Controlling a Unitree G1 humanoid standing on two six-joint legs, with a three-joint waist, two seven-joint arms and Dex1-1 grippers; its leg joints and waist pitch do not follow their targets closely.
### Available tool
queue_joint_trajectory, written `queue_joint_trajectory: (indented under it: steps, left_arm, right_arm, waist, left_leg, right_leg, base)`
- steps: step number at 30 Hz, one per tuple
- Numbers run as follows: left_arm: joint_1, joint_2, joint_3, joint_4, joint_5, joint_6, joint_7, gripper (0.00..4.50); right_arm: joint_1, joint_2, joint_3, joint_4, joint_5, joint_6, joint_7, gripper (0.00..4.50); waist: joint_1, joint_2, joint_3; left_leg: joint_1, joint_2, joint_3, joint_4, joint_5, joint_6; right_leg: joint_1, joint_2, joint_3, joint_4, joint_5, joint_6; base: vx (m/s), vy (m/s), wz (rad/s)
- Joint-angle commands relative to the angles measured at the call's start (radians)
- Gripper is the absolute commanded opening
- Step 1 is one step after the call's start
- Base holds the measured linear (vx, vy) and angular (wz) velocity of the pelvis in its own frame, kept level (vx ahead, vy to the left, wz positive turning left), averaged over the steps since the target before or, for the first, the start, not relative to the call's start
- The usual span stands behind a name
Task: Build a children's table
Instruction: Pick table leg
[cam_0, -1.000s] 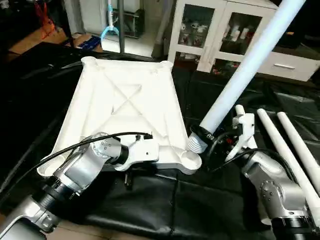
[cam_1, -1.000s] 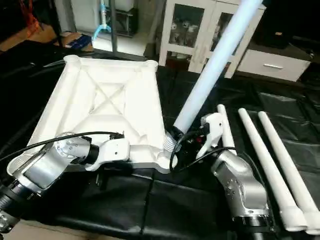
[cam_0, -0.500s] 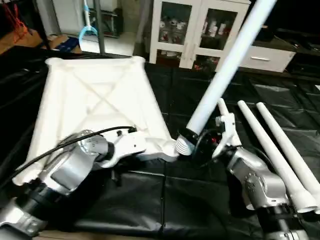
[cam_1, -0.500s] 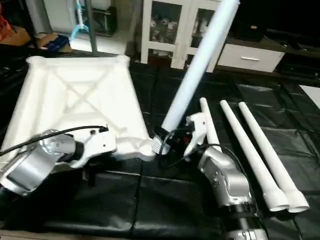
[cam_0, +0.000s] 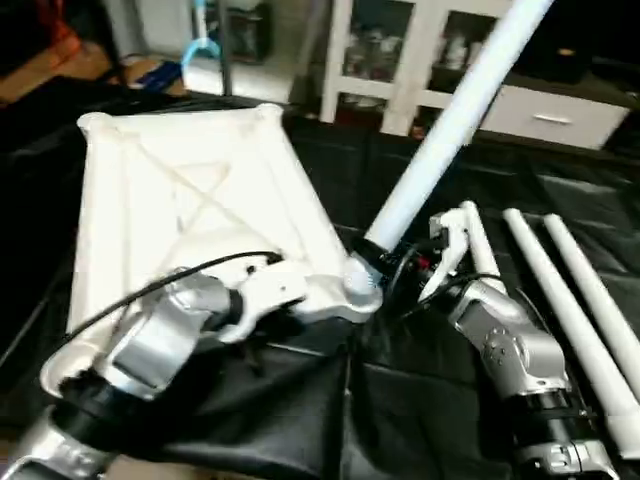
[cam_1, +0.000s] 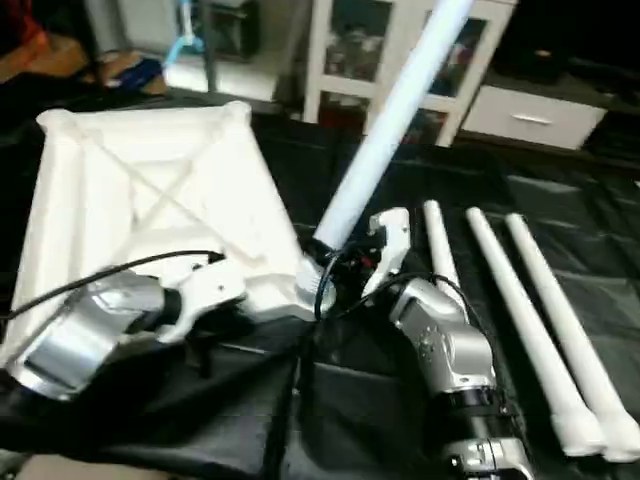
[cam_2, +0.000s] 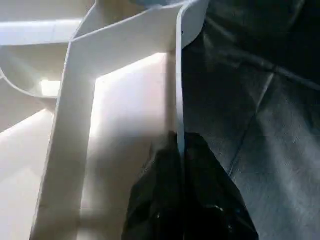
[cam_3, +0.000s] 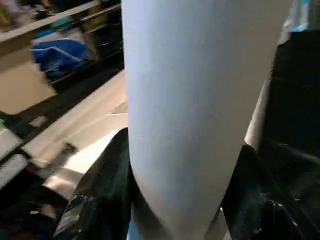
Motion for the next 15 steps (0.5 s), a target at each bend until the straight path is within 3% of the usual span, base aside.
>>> queue_joint_trajectory:
  steps: [1,3,4,7,9,15]
  left_arm:
    - [0.014,-0.023,-0.034,0.039,-0.008,0.008,0.014,0.00]
    - [0.015,-0.032,-0.029,0.045,-0.001,0.005,0.023,0.00]
    - [0.018,-0.037,-0.022,0.045,0.000,0.005,0.027,0.00]
    - [0.020,-0.037,-0.019,0.037,0.000,0.000,0.033,0.00]
    - [0.019,-0.034,-0.020,0.035,-0.008,-0.001,0.031,0.00]
    - [0.021,-0.025,-0.023,0.044,-0.008,-0.030,0.025,0.00]
  right_arm:
    - [-0.009,-0.023,-0.012,0.021,0.025,0.039,0.033,1.86]
    - [-0.007,-0.028,-0.013,0.042,0.025,0.042,0.045,1.86]
    - [-0.007,-0.030,-0.023,0.055,0.036,0.052,0.049,1.86]
    - [-0.009,-0.032,-0.043,0.089,0.046,0.057,0.051,1.86]
    - [-0.011,-0.035,-0.047,0.103,0.045,0.065,0.059,1.86]
    - [-0.012,-0.045,-0.038,0.149,0.018,0.059,0.076,1.86]
  waist:
    - [-0.002,0.007,-0.046]
    - [0.001,0.009,-0.043]
    - [0.001,0.001,-0.040]
    - [0.003,0.002,-0.035]
    - [0.002,0.001,-0.037]
    - [0.000,0.001,-0.036]
  left_leg:
    - [0.004,0.040,-0.004,-0.069,-0.094,0.062]
    - [0.004,0.040,-0.004,-0.070,-0.122,0.054]
    - [0.007,0.041,-0.004,-0.072,-0.147,0.045]
    - [0.009,0.042,-0.006,-0.075,-0.197,0.028]
    - [0.005,0.042,-0.009,-0.076,-0.187,0.023]
    - [0.002,0.040,-0.008,-0.075,-0.165,0.030]
  right_leg:
    - [0.050,-0.064,0.046,-0.061,-0.106,-0.223]
    - [0.048,-0.068,0.046,-0.068,-0.160,-0.214]
    - [0.045,-0.069,0.046,-0.075,-0.208,-0.204]
    - [0.041,-0.072,0.048,-0.085,-0.313,-0.172]
    - [0.043,-0.071,0.047,-0.083,-0.312,-0.160]
    - [0.044,-0.071,0.046,-0.081,-0.281,-0.166]
  base:
    - [0.000,0.000,0.00]
    - [0.000,0.000,0.00]
    - [0.000,0.000,0.00]
    - [0.000,0.000,0.00]
    - [0.000,0.000,0.00]
    - [0.000,0.000,0.00]
